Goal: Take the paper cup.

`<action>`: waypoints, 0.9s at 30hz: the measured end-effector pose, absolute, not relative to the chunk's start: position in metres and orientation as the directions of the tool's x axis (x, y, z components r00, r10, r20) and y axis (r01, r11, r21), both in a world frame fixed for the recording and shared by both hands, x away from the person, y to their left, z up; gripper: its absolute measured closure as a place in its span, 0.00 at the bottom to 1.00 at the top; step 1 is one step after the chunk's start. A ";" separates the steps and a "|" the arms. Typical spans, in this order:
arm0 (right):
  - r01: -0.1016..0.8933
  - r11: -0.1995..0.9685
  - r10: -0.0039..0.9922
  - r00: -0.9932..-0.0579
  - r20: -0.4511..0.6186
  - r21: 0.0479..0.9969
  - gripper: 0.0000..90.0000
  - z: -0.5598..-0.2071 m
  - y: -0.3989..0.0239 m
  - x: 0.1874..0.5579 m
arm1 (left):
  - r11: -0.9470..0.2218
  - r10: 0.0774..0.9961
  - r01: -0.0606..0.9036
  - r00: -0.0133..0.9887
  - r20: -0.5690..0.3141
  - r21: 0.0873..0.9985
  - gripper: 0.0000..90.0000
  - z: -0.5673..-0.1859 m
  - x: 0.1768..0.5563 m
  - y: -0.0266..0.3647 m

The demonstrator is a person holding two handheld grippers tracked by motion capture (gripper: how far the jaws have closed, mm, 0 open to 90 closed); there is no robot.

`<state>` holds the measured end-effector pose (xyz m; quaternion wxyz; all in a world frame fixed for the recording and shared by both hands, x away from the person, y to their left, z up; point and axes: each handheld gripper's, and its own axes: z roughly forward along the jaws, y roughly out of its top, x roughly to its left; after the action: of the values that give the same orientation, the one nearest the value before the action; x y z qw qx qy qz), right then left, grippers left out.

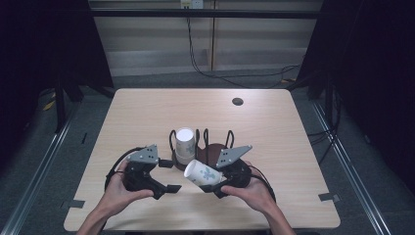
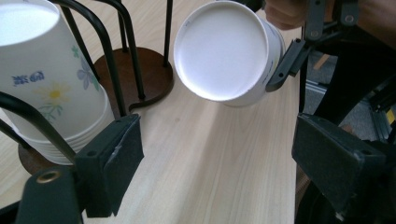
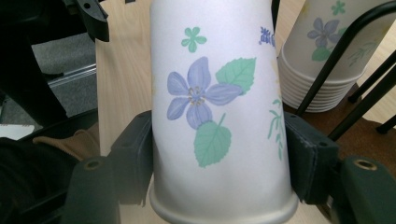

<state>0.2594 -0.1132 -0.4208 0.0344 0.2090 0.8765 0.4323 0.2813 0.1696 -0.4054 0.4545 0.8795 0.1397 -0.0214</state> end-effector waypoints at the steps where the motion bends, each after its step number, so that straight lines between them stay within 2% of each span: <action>1: 0.337 0.539 0.396 -0.910 0.121 0.772 0.38 -0.421 -0.113 0.259 | -0.548 0.226 0.265 0.960 -0.165 0.793 0.18 -0.405 0.281 0.170; 15: 0.319 0.653 0.359 -0.929 0.091 0.687 0.38 -0.422 -0.108 0.259 | -0.606 0.186 0.229 0.972 -0.144 0.762 0.18 -0.414 0.279 0.158; 27: 0.322 0.683 0.348 -0.933 0.096 0.655 0.36 -0.422 -0.106 0.259 | -0.628 0.163 0.205 0.978 -0.130 0.751 0.18 -0.417 0.277 0.152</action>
<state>0.2587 -0.1055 -0.4221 0.0178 0.1826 0.9172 0.3537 0.2767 0.1518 -0.4171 0.4193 0.9018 0.1018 -0.0249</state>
